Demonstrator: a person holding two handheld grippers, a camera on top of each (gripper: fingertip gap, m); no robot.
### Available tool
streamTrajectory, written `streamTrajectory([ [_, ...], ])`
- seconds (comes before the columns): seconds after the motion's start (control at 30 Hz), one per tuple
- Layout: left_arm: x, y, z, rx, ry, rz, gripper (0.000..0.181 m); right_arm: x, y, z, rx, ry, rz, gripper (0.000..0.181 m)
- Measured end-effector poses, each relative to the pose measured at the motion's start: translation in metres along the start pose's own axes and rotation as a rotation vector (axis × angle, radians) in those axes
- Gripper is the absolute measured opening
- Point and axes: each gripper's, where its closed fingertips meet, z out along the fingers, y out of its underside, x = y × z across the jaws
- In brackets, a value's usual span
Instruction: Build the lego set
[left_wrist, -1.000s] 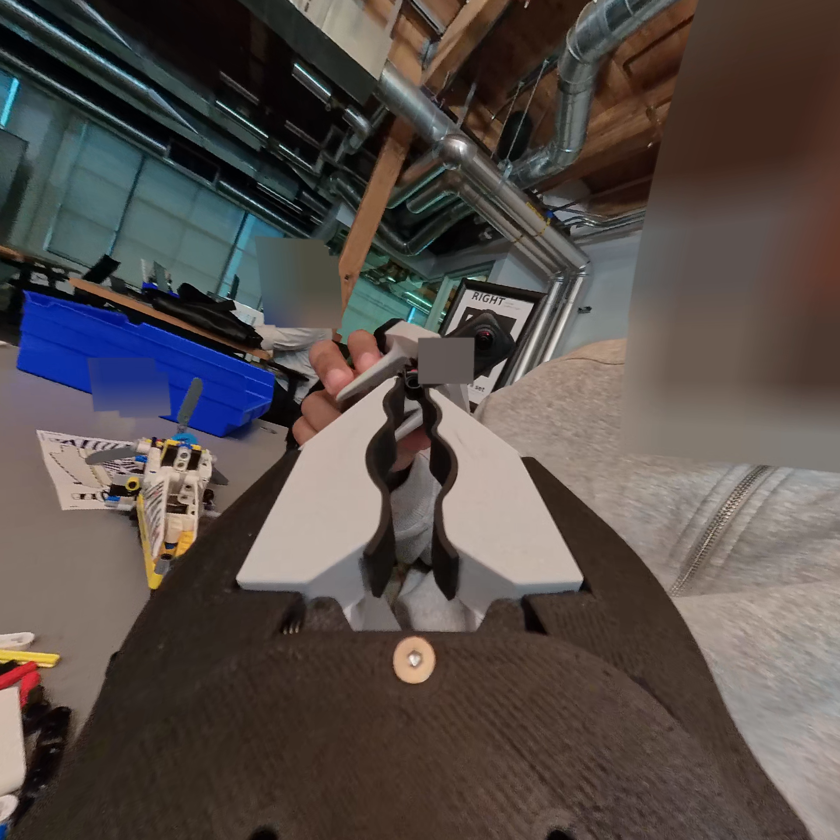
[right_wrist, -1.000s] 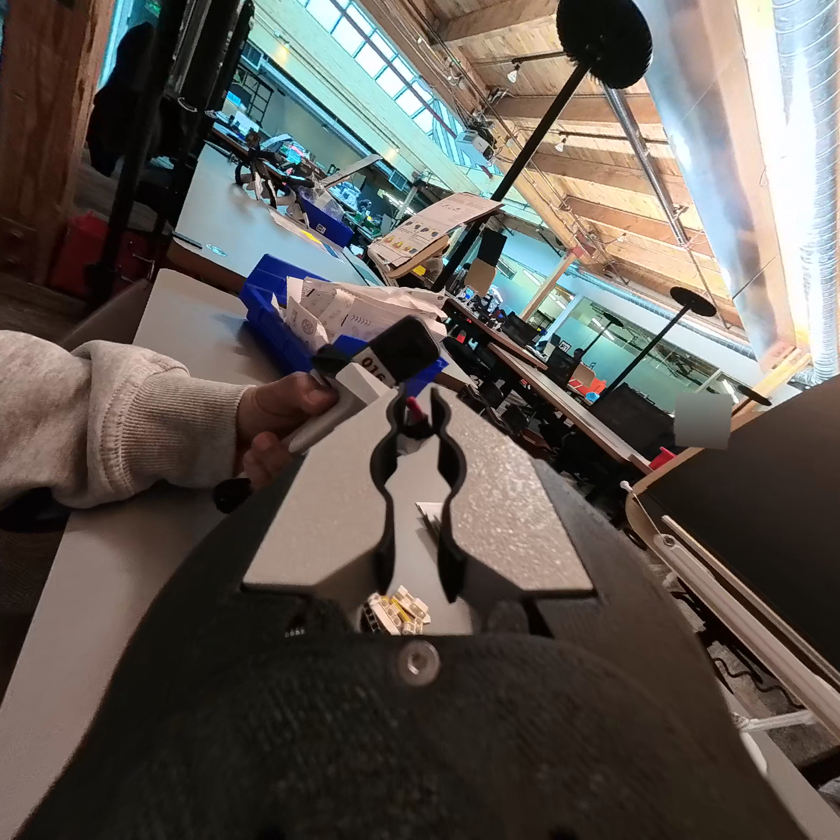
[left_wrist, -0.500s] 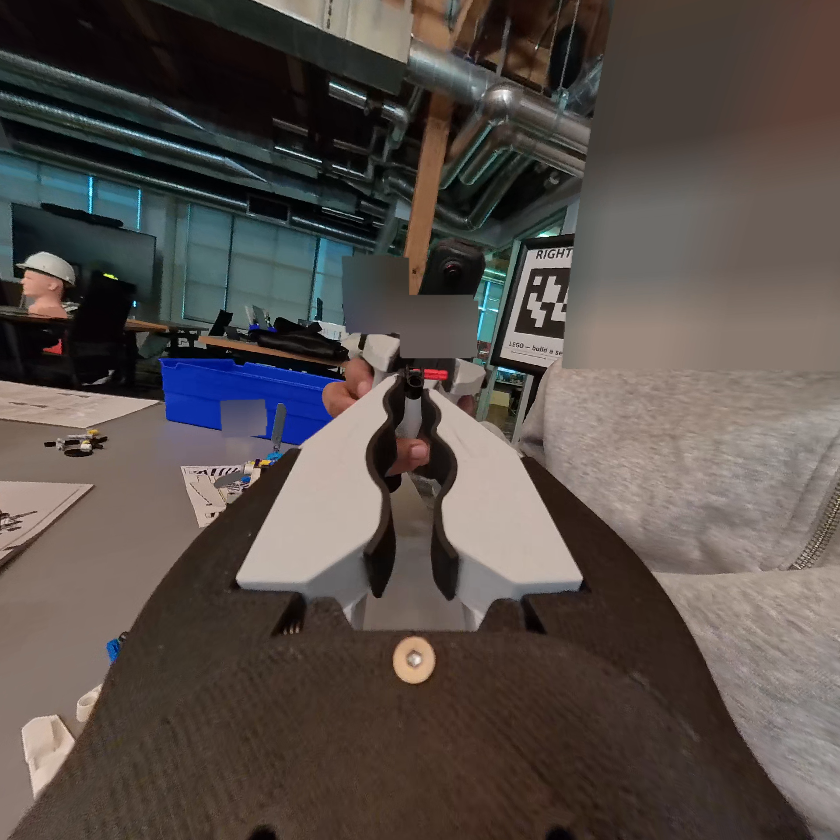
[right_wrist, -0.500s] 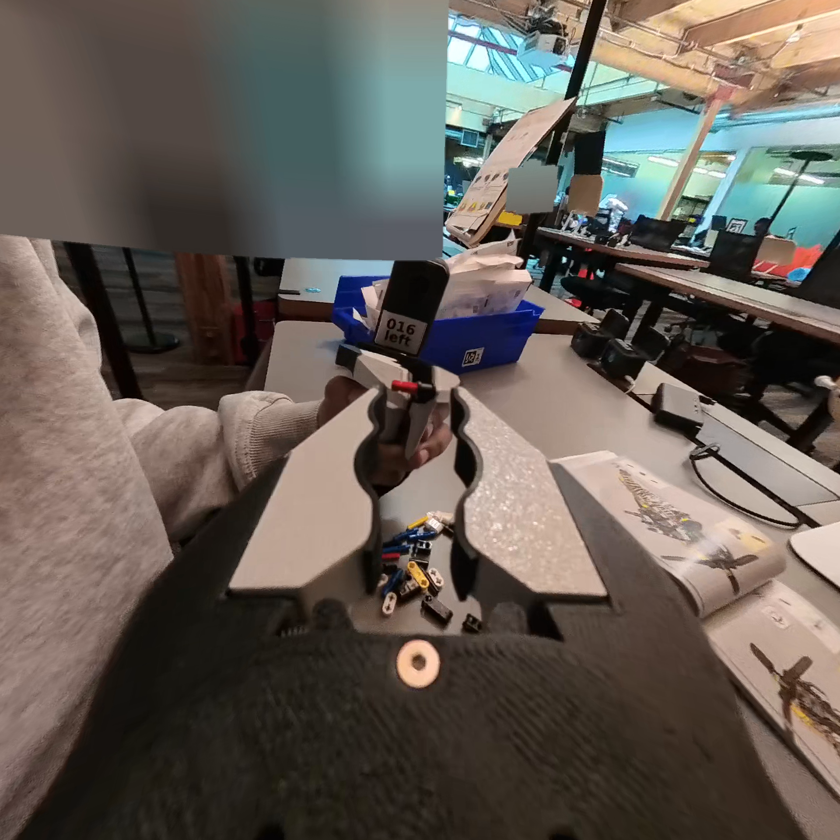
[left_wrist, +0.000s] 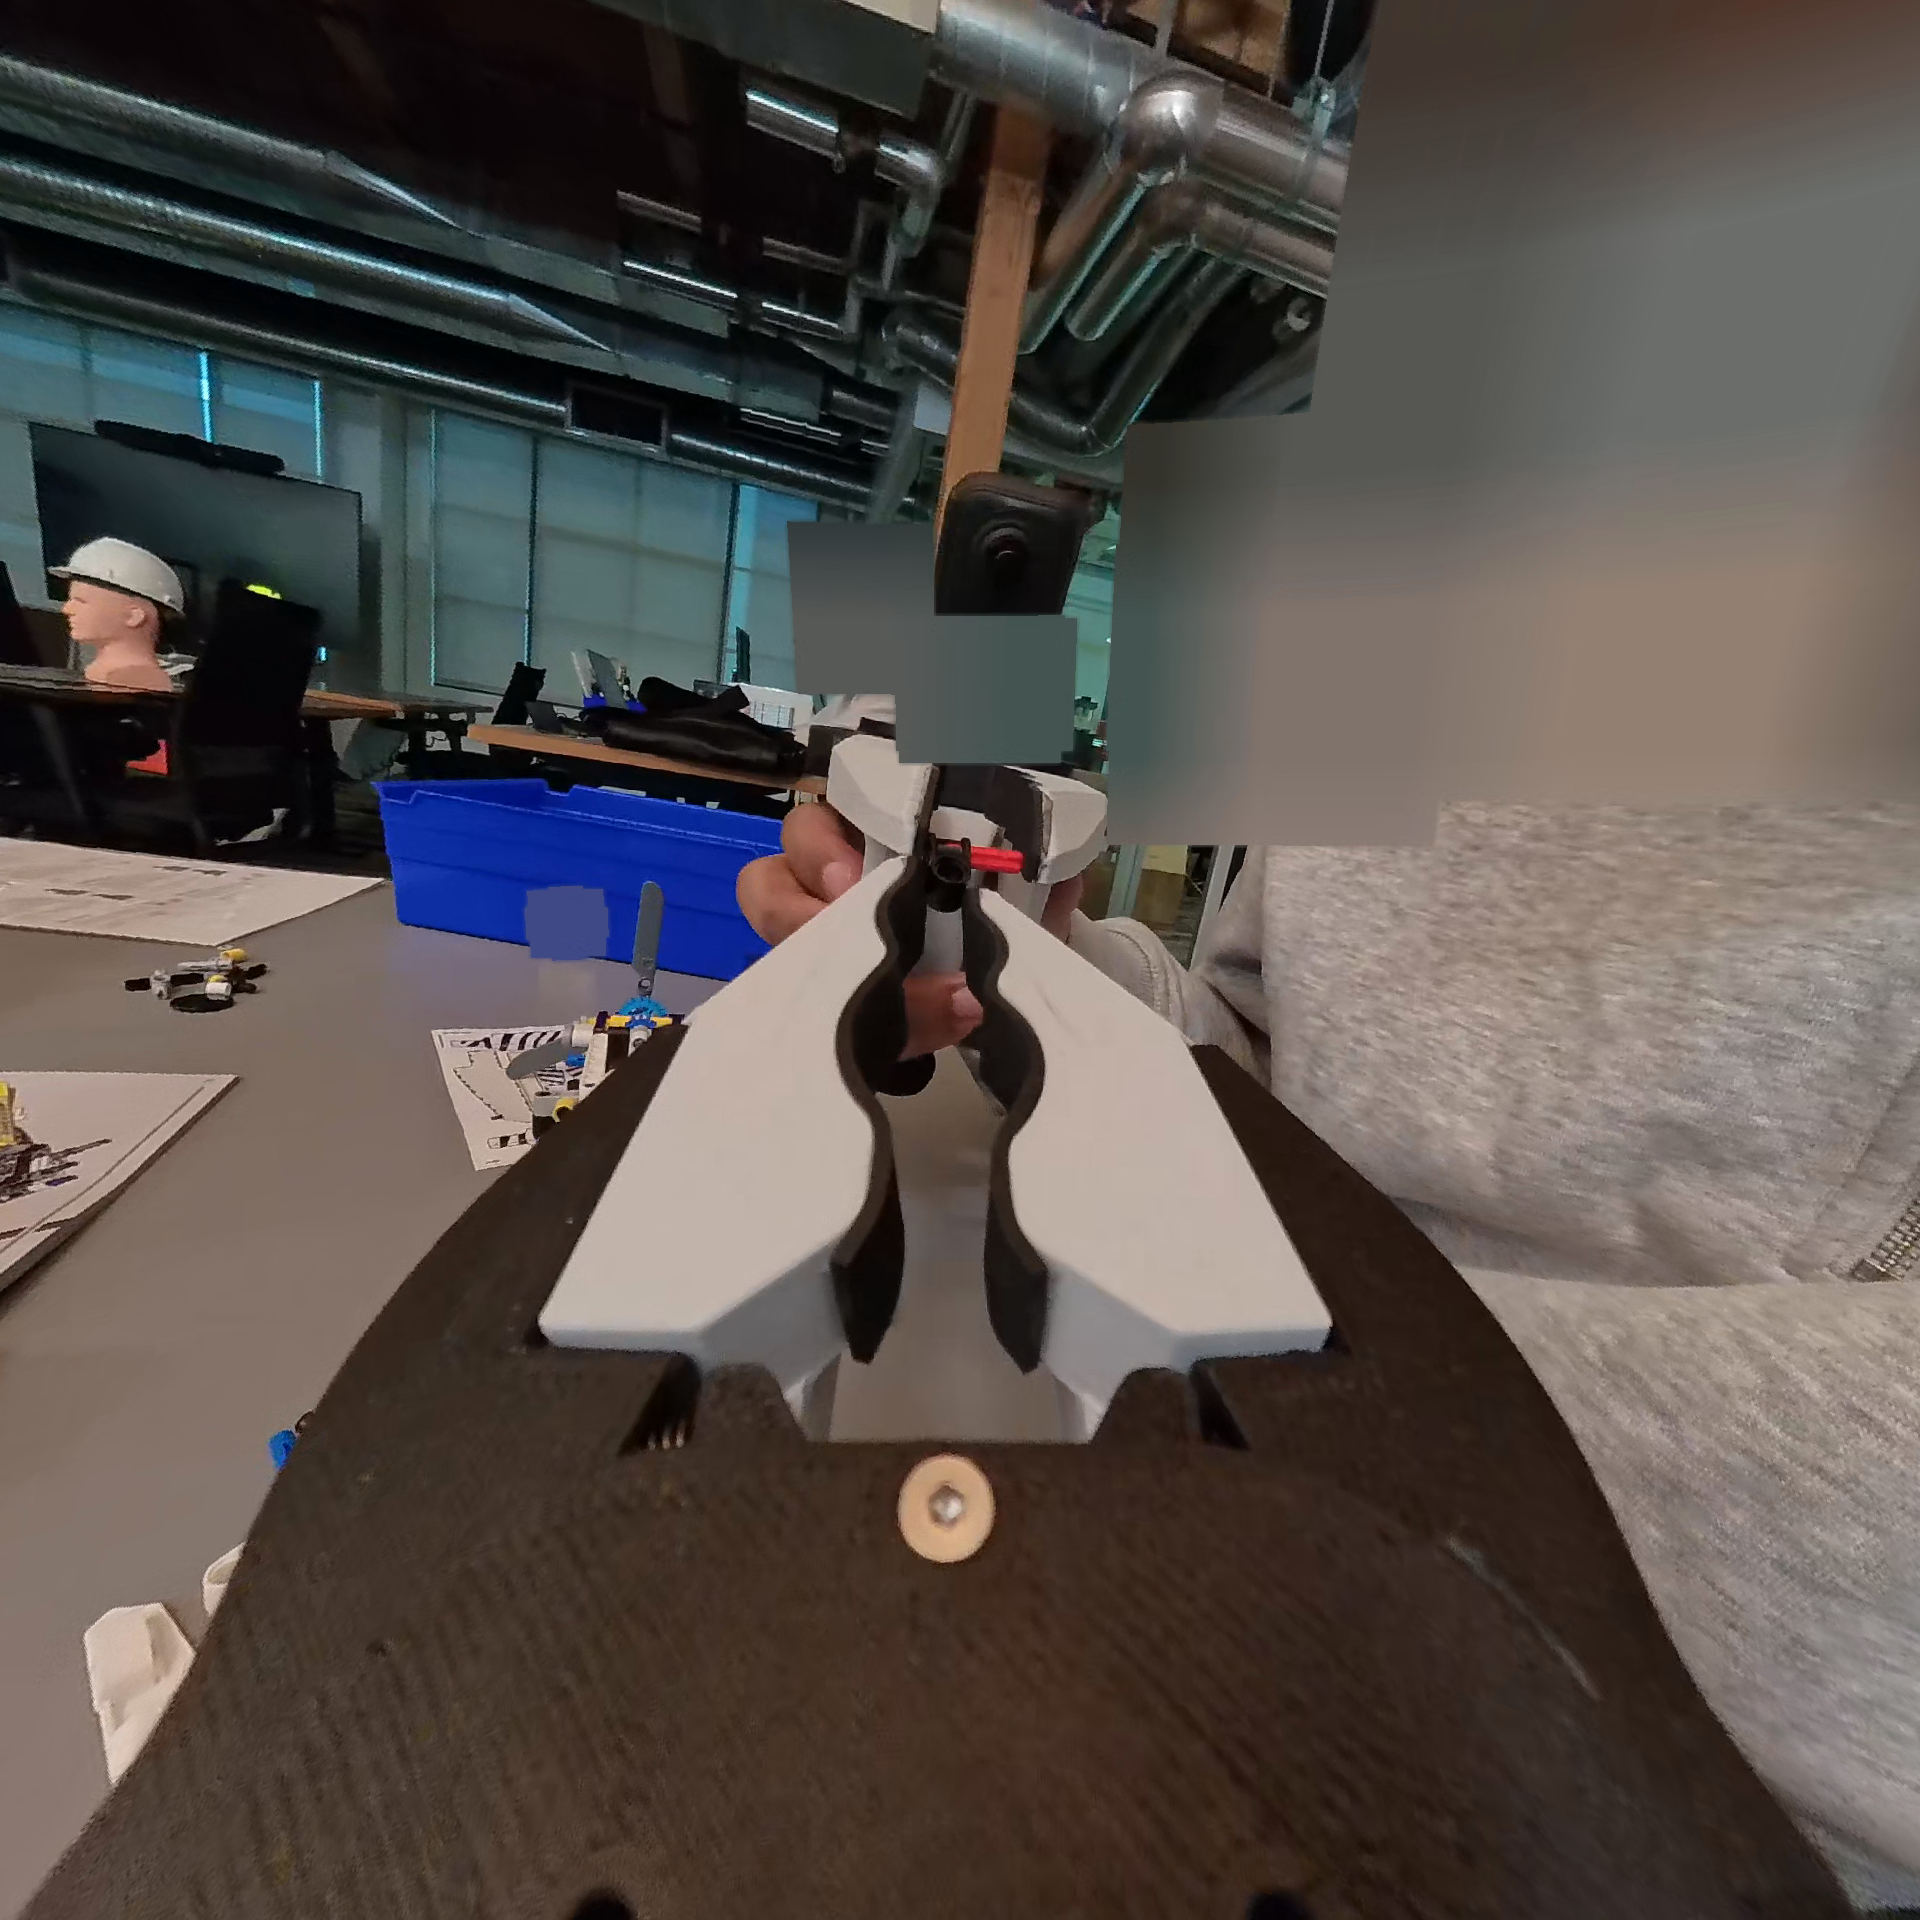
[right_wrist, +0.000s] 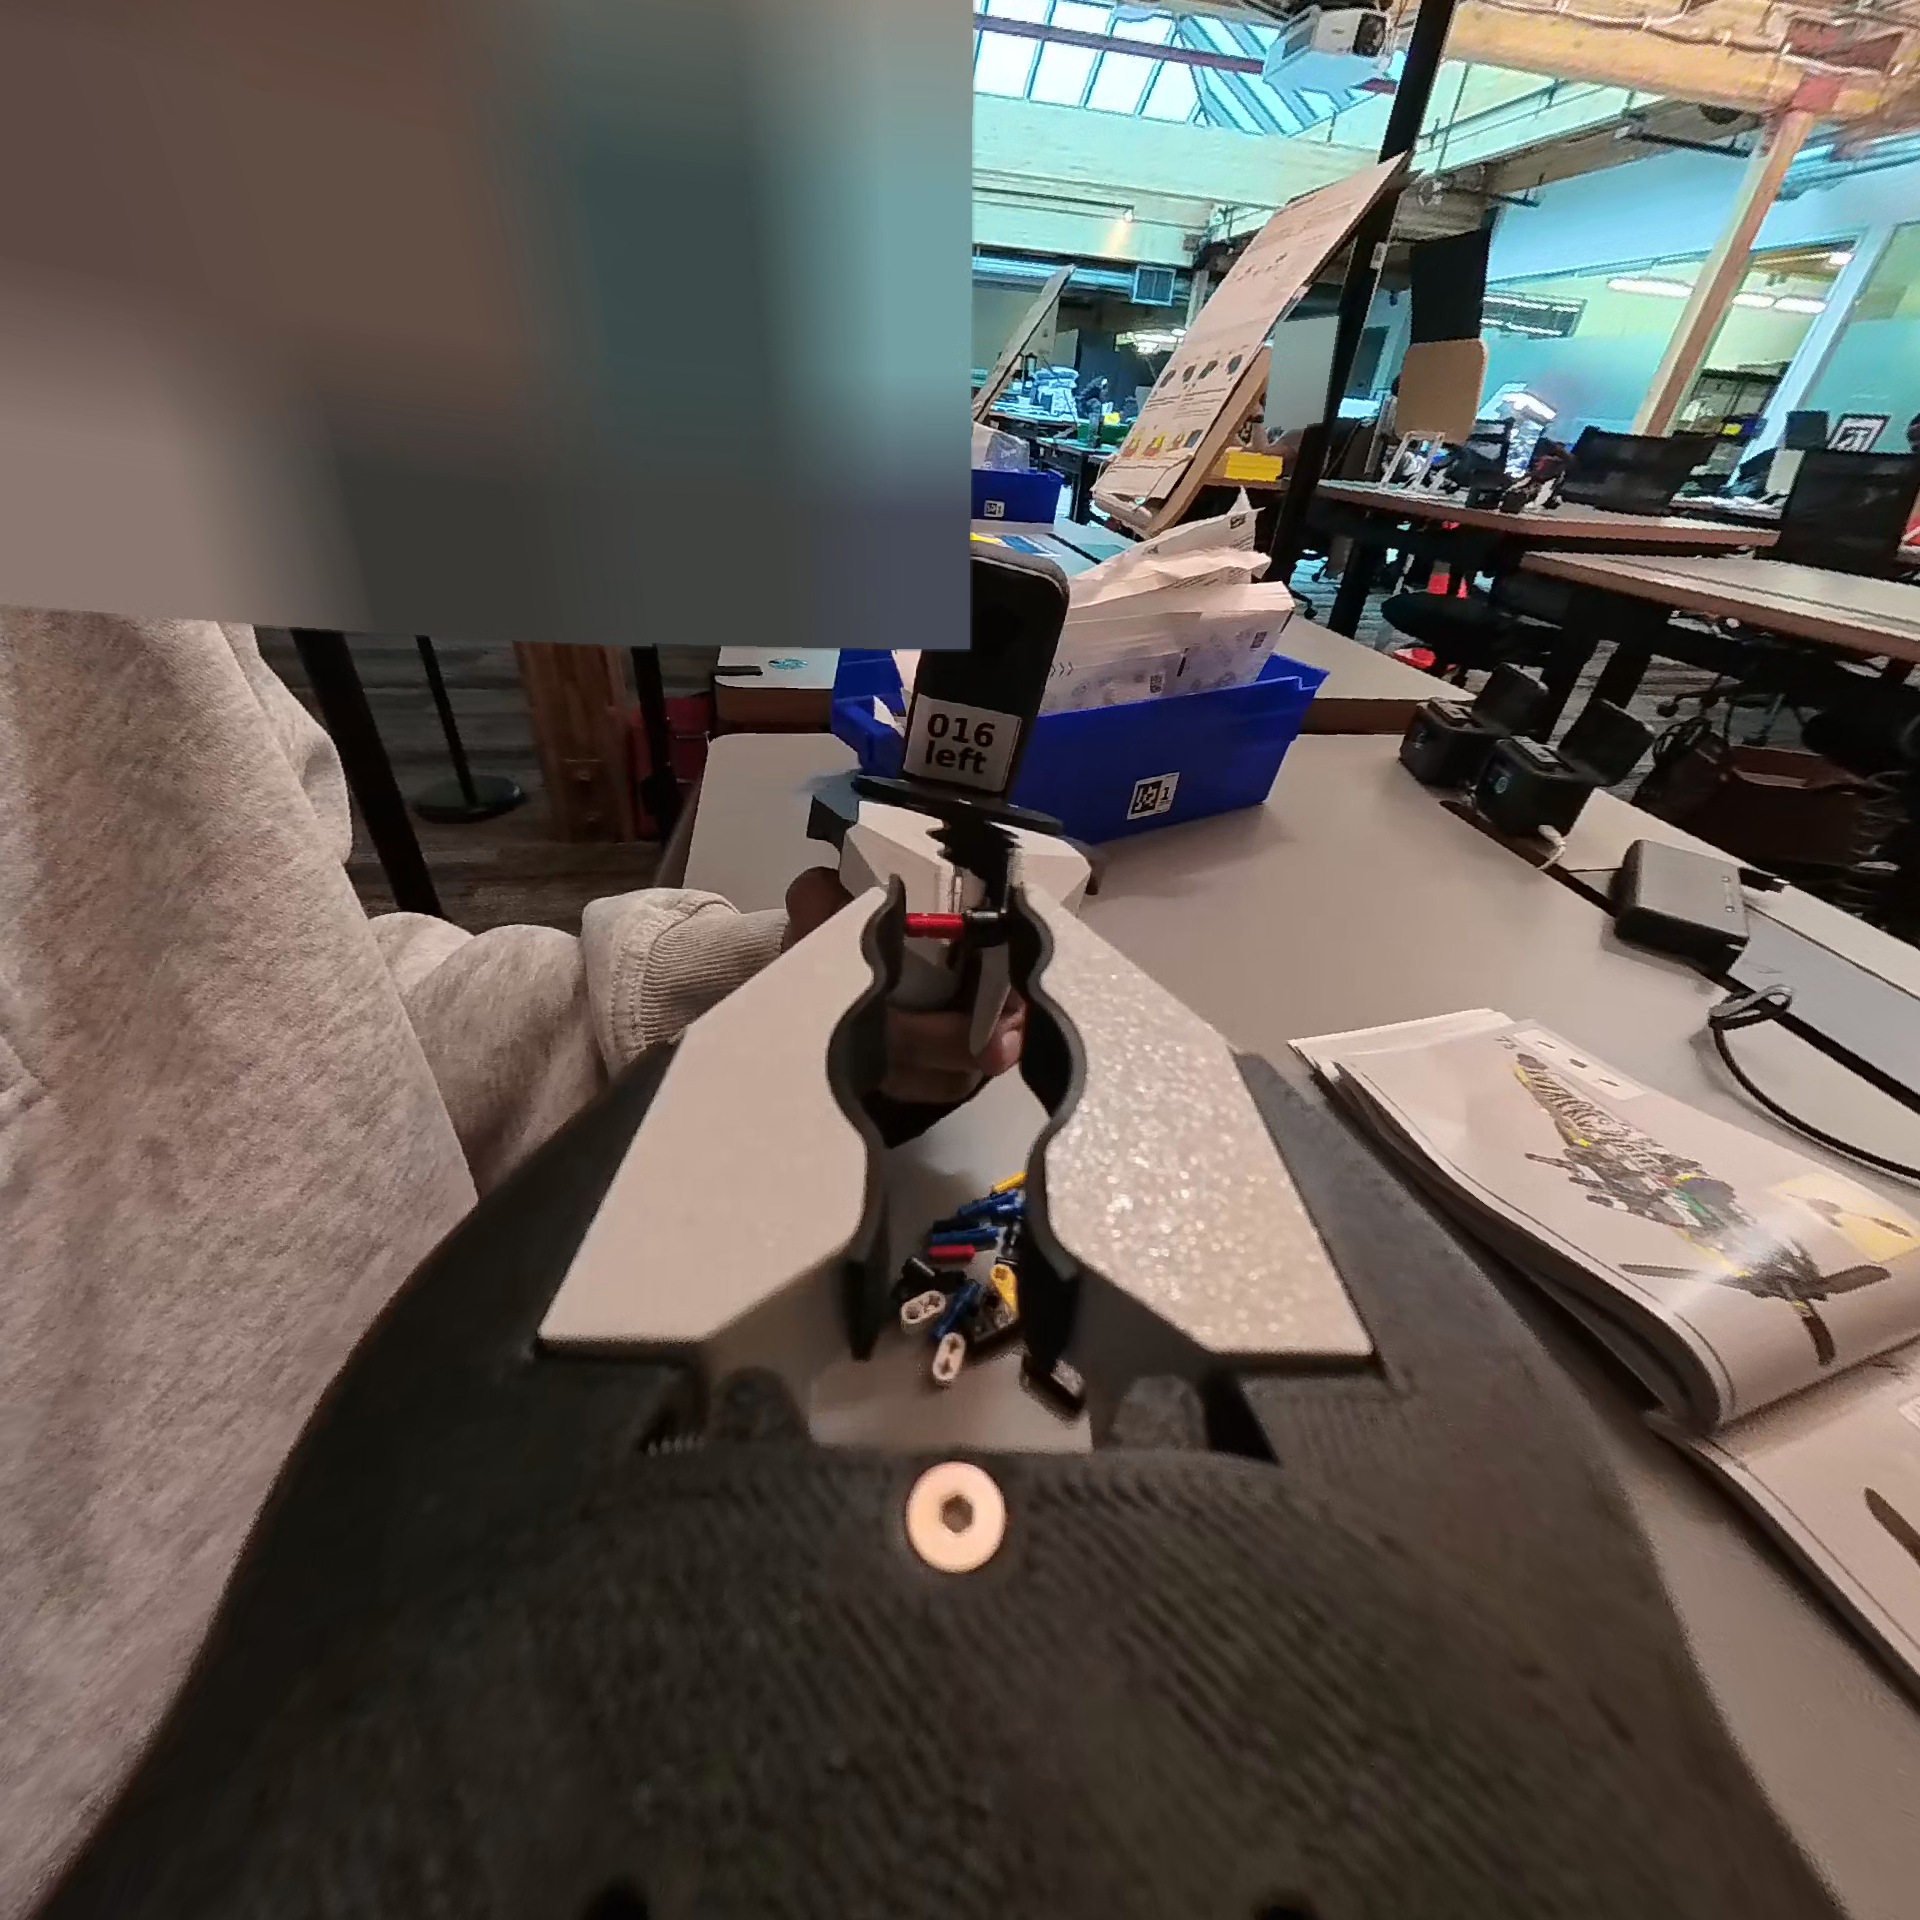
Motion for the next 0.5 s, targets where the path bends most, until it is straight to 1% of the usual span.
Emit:
streamTrajectory([
  [0.5, 0.0012, 0.0015, 0.0003, -0.011, -0.005, 0.018, 0.004, -0.0020, 0.0017, -0.0004, -0.009, -0.036, 0.026, 0.017],
])
